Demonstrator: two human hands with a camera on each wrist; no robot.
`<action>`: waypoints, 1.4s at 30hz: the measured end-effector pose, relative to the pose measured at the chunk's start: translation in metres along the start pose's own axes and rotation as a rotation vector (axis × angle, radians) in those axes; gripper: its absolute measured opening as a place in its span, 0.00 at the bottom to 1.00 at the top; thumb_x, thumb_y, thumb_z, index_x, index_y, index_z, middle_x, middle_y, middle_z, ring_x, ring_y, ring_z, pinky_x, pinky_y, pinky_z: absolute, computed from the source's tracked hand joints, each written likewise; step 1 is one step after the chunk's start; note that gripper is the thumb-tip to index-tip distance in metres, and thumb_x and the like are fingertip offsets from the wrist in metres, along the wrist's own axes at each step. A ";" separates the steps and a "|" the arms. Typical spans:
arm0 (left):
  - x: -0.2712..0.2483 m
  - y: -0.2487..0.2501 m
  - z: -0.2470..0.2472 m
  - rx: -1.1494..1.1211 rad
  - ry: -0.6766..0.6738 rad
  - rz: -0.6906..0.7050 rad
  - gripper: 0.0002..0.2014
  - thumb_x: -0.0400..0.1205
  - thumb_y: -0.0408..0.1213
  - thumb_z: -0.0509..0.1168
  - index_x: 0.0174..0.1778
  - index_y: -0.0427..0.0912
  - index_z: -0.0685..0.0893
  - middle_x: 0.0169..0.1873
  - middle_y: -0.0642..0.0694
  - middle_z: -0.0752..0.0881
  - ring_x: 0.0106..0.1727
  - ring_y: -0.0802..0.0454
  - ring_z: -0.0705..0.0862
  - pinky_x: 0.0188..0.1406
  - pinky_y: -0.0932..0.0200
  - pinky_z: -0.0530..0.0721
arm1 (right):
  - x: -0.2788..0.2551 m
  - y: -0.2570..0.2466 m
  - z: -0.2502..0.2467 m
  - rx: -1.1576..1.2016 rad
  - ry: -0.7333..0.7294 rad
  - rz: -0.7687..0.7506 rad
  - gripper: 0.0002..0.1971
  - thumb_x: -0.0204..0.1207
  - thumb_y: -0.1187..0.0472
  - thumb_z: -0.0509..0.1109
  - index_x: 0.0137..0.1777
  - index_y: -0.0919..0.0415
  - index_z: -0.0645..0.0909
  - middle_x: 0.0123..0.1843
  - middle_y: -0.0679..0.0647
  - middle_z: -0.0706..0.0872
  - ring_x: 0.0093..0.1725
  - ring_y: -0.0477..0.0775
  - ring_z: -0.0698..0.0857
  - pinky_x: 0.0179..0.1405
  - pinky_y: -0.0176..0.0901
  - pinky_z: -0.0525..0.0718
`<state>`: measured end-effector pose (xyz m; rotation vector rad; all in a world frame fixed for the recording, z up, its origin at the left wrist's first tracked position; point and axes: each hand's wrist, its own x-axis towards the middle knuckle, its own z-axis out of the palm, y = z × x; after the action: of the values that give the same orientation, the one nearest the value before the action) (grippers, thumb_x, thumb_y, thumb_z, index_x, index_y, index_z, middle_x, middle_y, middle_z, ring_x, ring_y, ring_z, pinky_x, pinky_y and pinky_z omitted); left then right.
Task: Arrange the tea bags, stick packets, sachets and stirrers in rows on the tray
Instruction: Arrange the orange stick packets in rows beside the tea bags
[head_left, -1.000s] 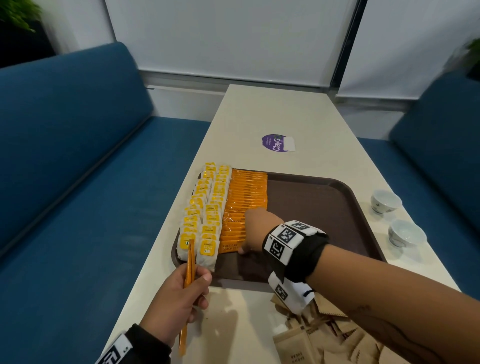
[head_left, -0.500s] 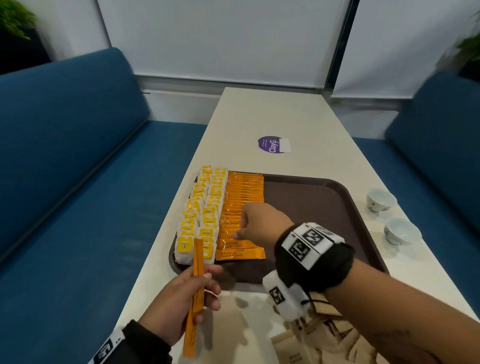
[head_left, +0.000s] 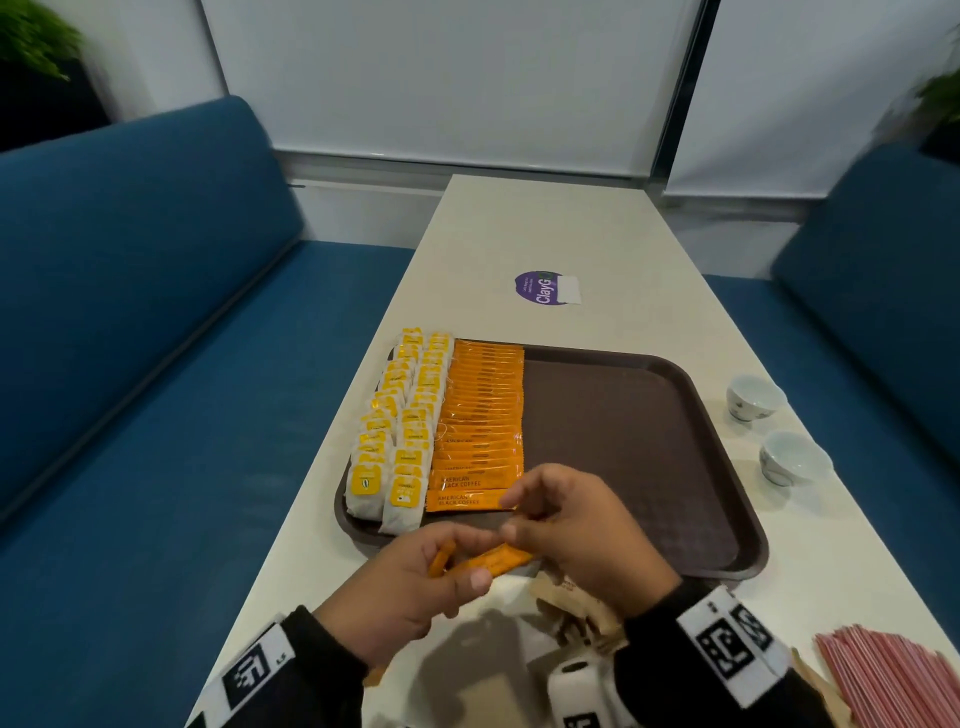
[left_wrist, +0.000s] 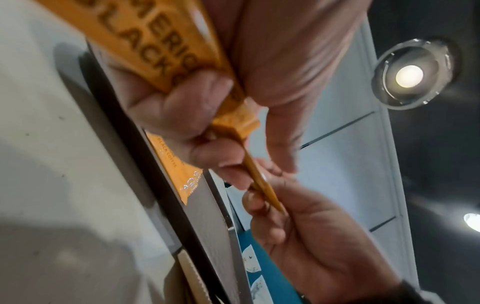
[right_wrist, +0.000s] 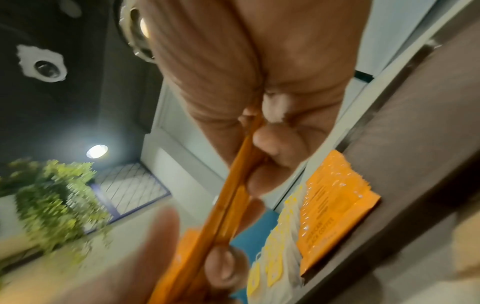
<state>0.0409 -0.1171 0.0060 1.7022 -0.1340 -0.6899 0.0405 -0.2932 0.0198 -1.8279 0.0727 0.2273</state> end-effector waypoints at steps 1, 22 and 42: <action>-0.001 0.000 -0.002 -0.039 0.060 -0.001 0.11 0.76 0.35 0.72 0.53 0.49 0.85 0.32 0.51 0.82 0.23 0.64 0.75 0.19 0.69 0.67 | -0.002 0.001 -0.006 0.069 0.000 0.022 0.11 0.70 0.76 0.73 0.45 0.61 0.80 0.33 0.56 0.81 0.23 0.45 0.78 0.16 0.37 0.74; 0.006 -0.009 -0.013 -0.178 0.409 -0.016 0.10 0.84 0.30 0.59 0.54 0.50 0.79 0.39 0.43 0.86 0.31 0.54 0.78 0.17 0.68 0.69 | 0.026 -0.012 -0.026 -0.571 -0.056 -0.019 0.14 0.71 0.73 0.73 0.47 0.51 0.85 0.48 0.51 0.87 0.49 0.48 0.85 0.50 0.38 0.85; 0.003 -0.024 -0.018 -0.201 0.338 -0.095 0.14 0.86 0.29 0.53 0.53 0.41 0.84 0.39 0.41 0.85 0.31 0.51 0.81 0.23 0.65 0.78 | 0.104 -0.004 -0.004 -1.055 -0.198 0.286 0.14 0.75 0.58 0.74 0.57 0.66 0.85 0.53 0.57 0.89 0.53 0.55 0.88 0.57 0.47 0.86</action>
<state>0.0459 -0.0964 -0.0160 1.6121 0.2472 -0.4593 0.1435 -0.2889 0.0047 -2.8260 0.0821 0.7524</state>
